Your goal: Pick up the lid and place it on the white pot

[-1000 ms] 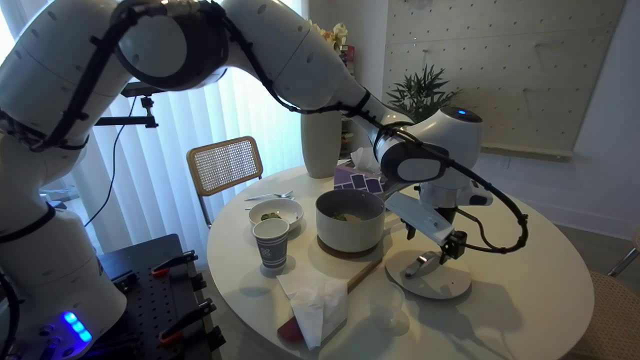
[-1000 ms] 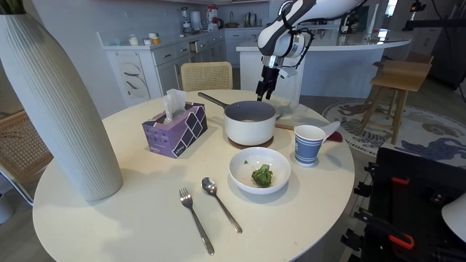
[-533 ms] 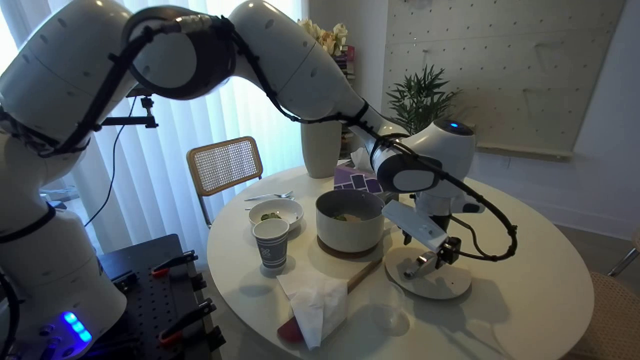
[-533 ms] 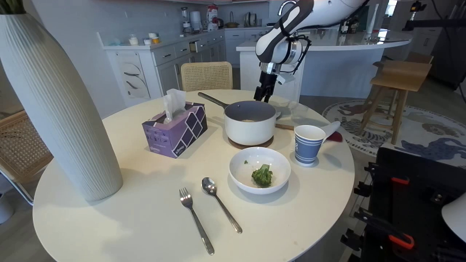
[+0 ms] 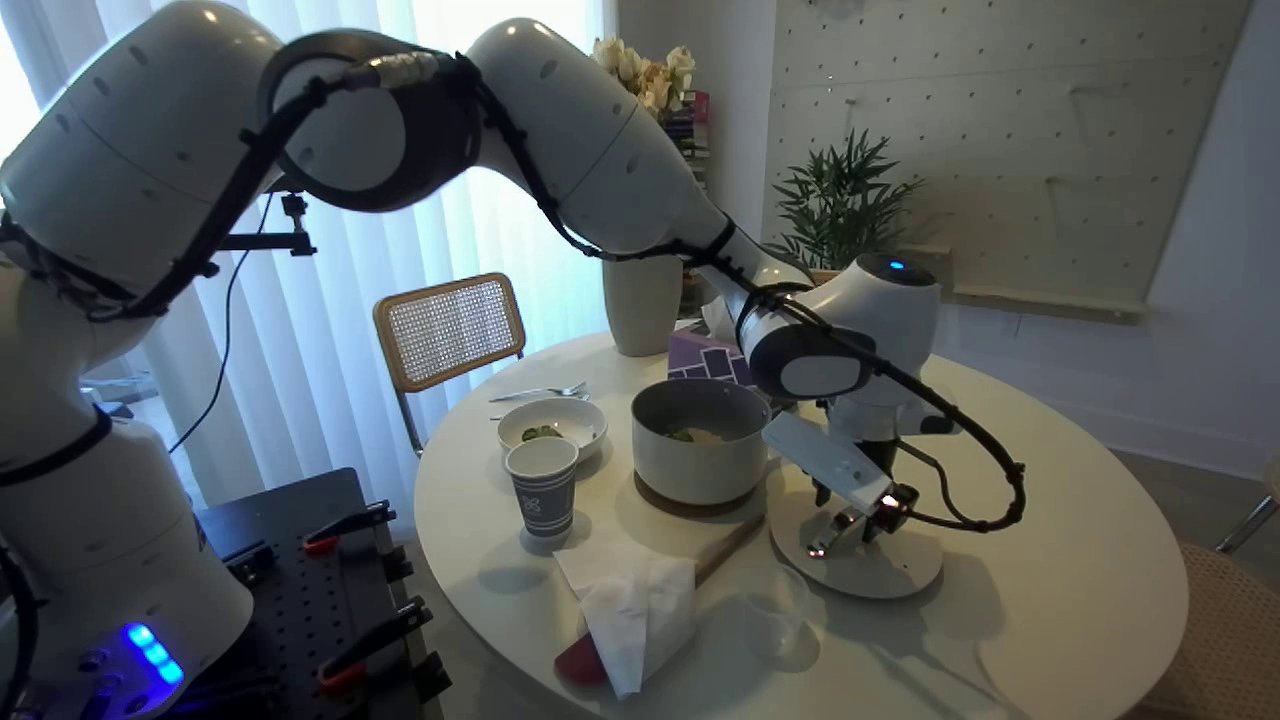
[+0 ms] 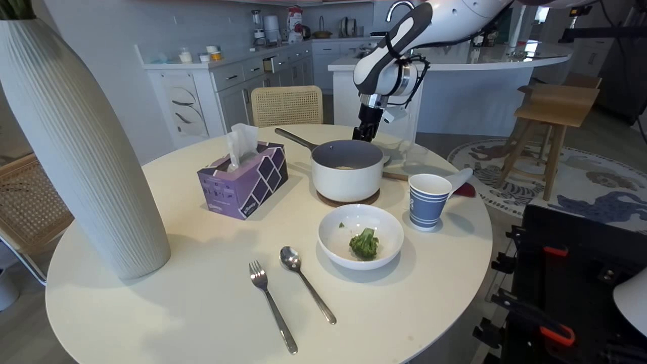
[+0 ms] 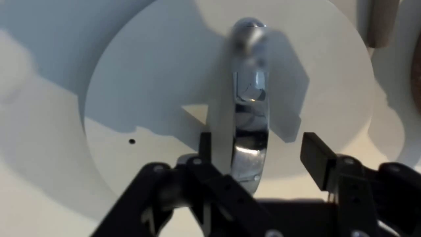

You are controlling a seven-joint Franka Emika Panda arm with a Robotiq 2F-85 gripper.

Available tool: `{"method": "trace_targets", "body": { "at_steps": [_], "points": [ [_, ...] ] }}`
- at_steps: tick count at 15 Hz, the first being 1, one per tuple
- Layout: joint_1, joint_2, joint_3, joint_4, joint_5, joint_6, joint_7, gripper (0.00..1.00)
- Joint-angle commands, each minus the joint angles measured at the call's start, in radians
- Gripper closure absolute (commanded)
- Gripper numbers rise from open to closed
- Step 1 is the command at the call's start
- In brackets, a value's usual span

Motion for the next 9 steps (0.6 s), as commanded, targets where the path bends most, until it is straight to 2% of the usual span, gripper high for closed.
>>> {"method": "trace_targets", "body": {
  "at_steps": [1,6,7,9],
  "points": [
    [-0.004,0.000,0.010,0.004,-0.024,0.027,0.006,0.58],
    [-0.006,0.002,0.008,0.011,-0.032,0.049,0.010,0.95],
    [-0.007,0.002,0.008,0.013,-0.032,0.049,0.012,0.97],
    [-0.004,0.000,0.001,0.022,-0.038,0.025,0.025,0.94]
  ]
}}
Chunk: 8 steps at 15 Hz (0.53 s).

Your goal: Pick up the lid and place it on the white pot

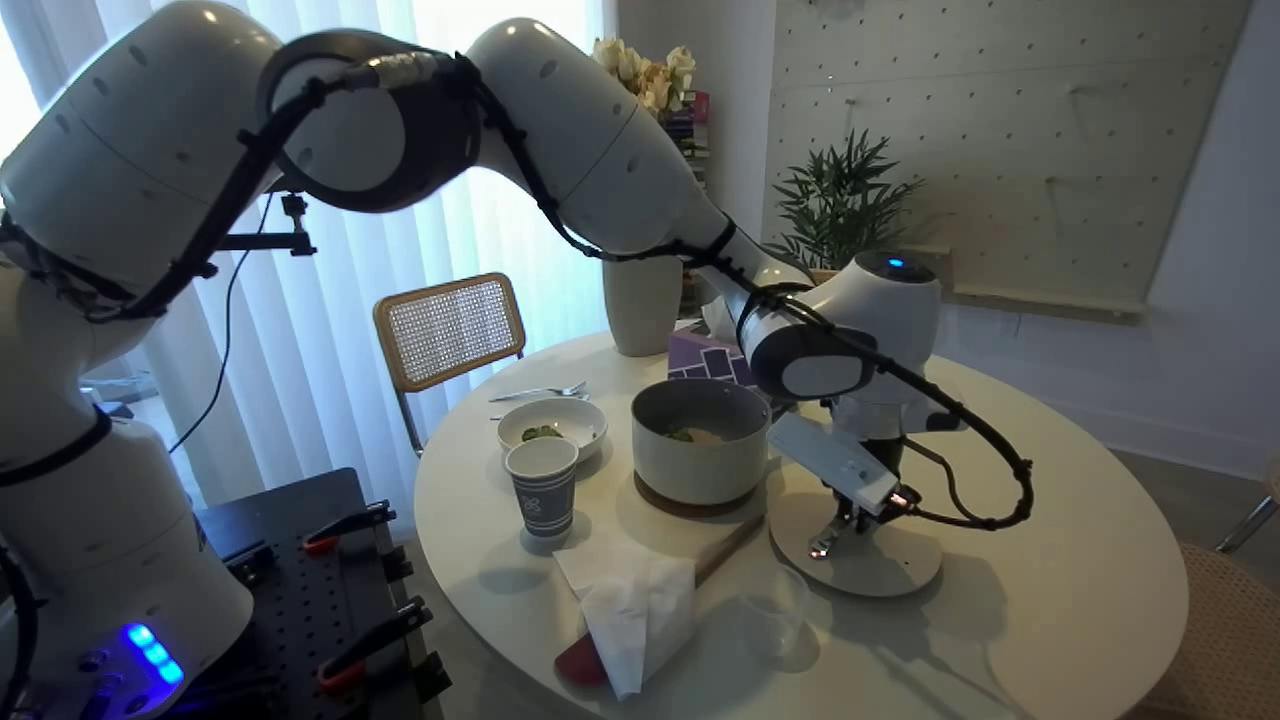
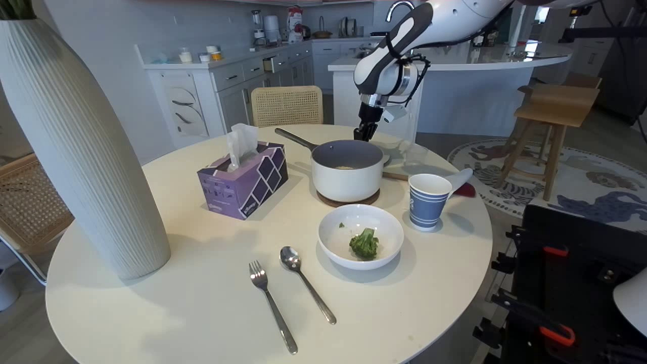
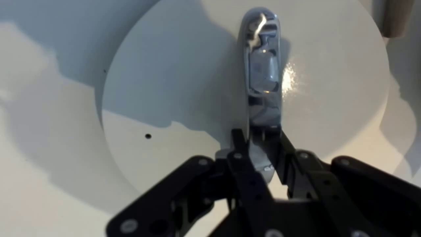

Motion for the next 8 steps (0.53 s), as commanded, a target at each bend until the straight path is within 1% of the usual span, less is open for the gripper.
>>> {"method": "trace_targets", "body": {
  "at_steps": [1,5,8],
  "points": [
    [-0.001,-0.002,0.001,0.024,-0.029,-0.012,0.030,0.94],
    [0.004,-0.016,-0.014,0.088,-0.028,-0.099,0.108,0.94],
    [0.004,-0.022,-0.028,0.177,-0.031,-0.187,0.193,0.94]
  ]
}}
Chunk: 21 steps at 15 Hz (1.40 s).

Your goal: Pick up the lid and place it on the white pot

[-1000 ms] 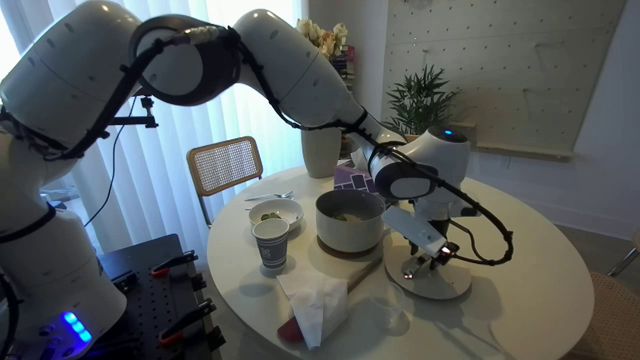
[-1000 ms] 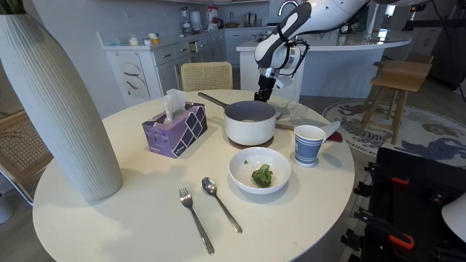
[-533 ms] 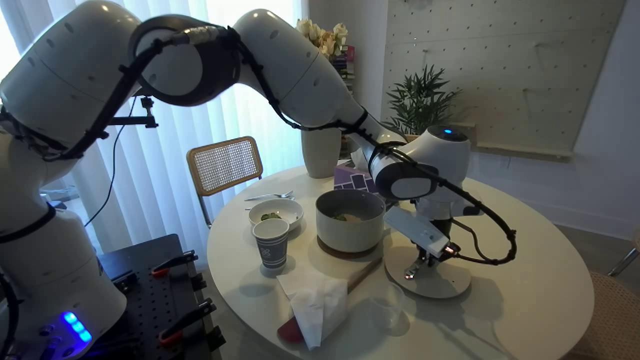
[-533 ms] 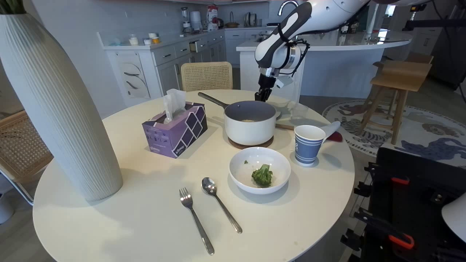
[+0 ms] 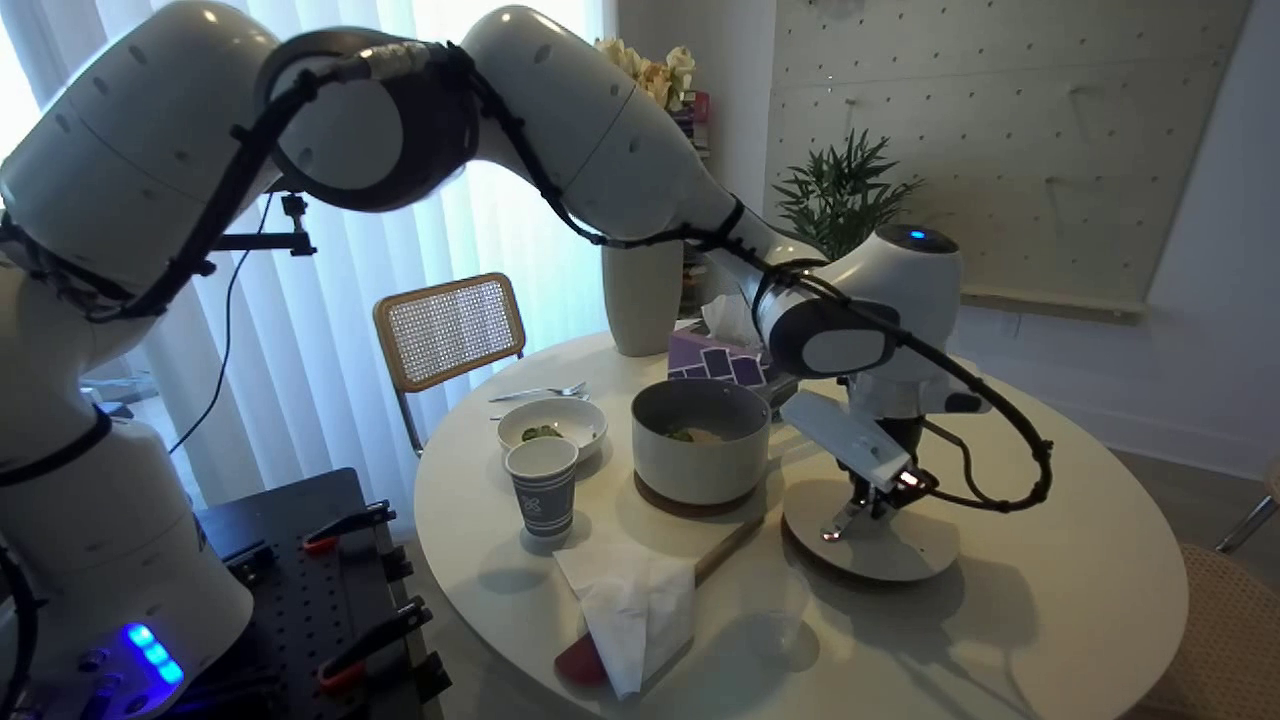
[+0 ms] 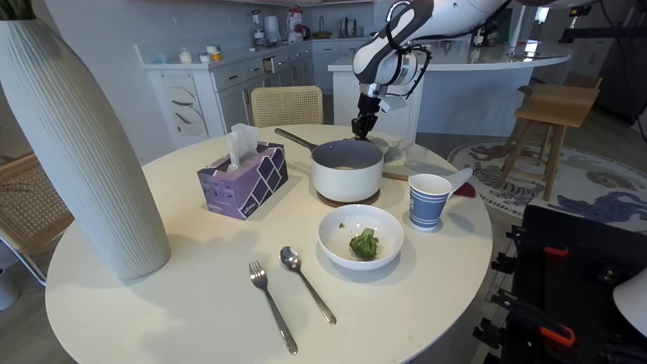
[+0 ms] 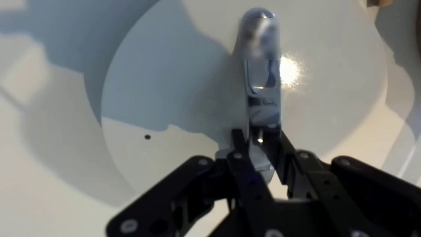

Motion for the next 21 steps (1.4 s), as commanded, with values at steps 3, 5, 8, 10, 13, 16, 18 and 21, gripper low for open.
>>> {"method": "trace_targets", "body": {
  "at_steps": [3,5,8,10,13,16,18,21],
  "points": [
    [0.003,-0.032,-0.026,0.200,-0.013,-0.226,0.166,0.94],
    [0.009,-0.042,-0.032,0.261,-0.010,-0.307,0.213,0.94],
    [0.029,-0.082,-0.030,0.292,-0.007,-0.384,0.268,0.94],
    [0.048,-0.116,-0.026,0.286,-0.008,-0.409,0.295,0.94],
    [0.084,-0.176,-0.019,0.251,-0.006,-0.440,0.334,0.94],
    [0.131,-0.234,-0.013,0.214,-0.009,-0.498,0.376,0.94],
    [0.157,-0.273,-0.008,0.188,-0.007,-0.568,0.394,0.94],
    [0.194,-0.331,-0.005,0.139,-0.006,-0.652,0.413,0.94]
  ]
}}
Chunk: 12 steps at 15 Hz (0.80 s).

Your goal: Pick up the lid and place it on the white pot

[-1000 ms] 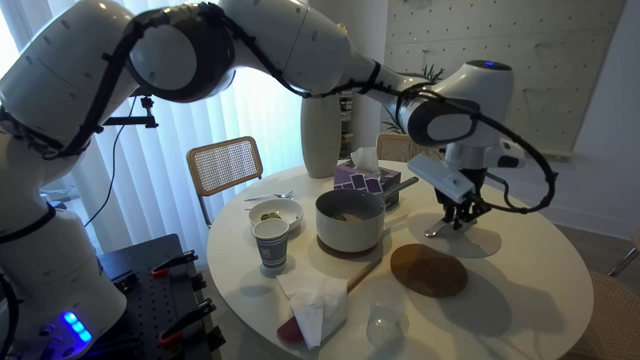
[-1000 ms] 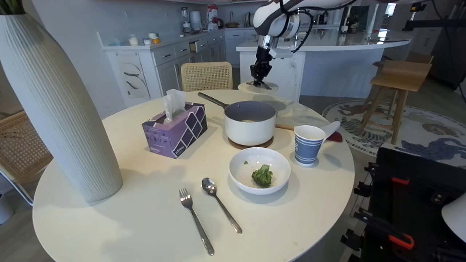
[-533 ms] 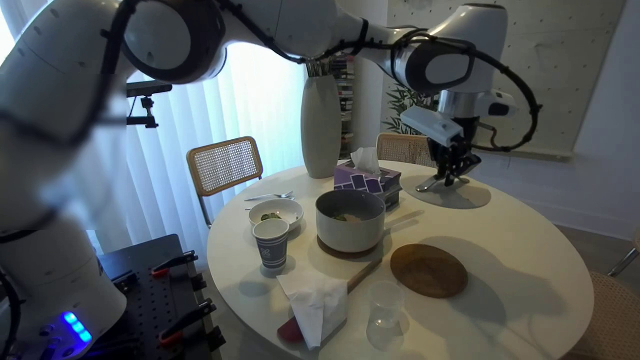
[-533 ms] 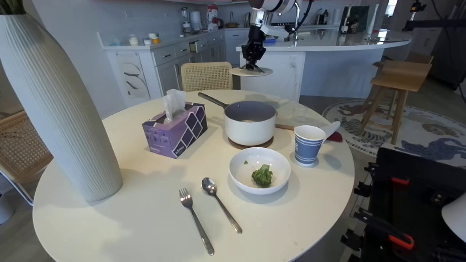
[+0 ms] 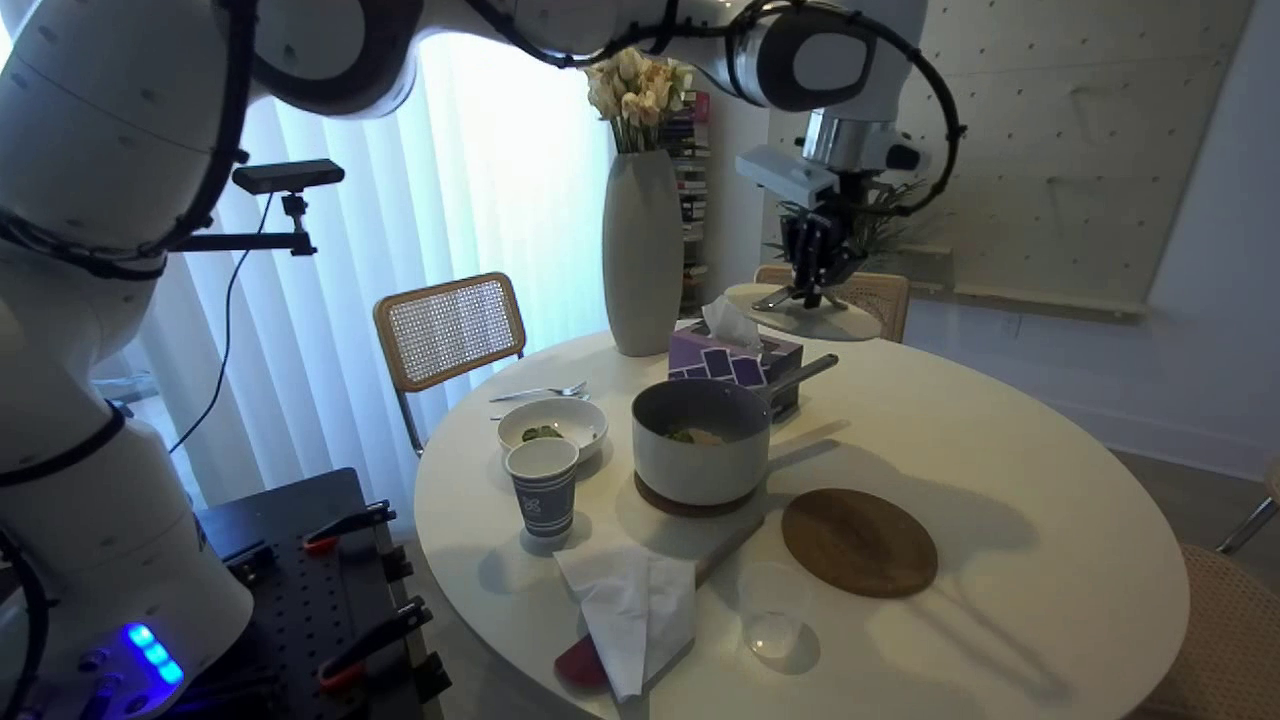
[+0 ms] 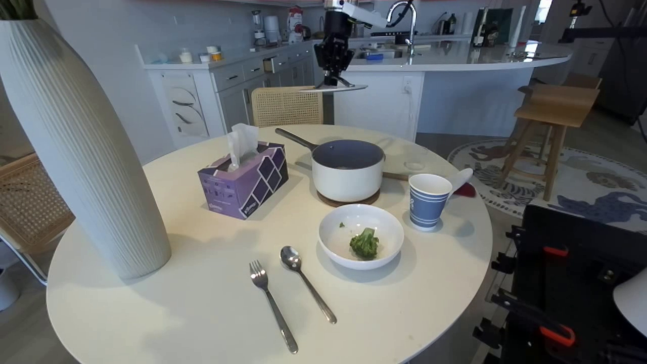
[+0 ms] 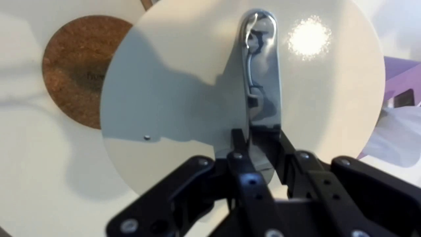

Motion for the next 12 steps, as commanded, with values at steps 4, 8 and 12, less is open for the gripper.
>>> {"method": "trace_targets", "body": {
  "at_steps": [4,8,12],
  "points": [
    [0.047,-0.204,0.002,-0.210,0.003,-0.137,0.032,0.94],
    [0.056,-0.301,-0.017,-0.385,0.045,-0.027,0.019,0.94],
    [0.067,-0.379,-0.022,-0.568,0.080,0.160,0.005,0.94]
  ]
}}
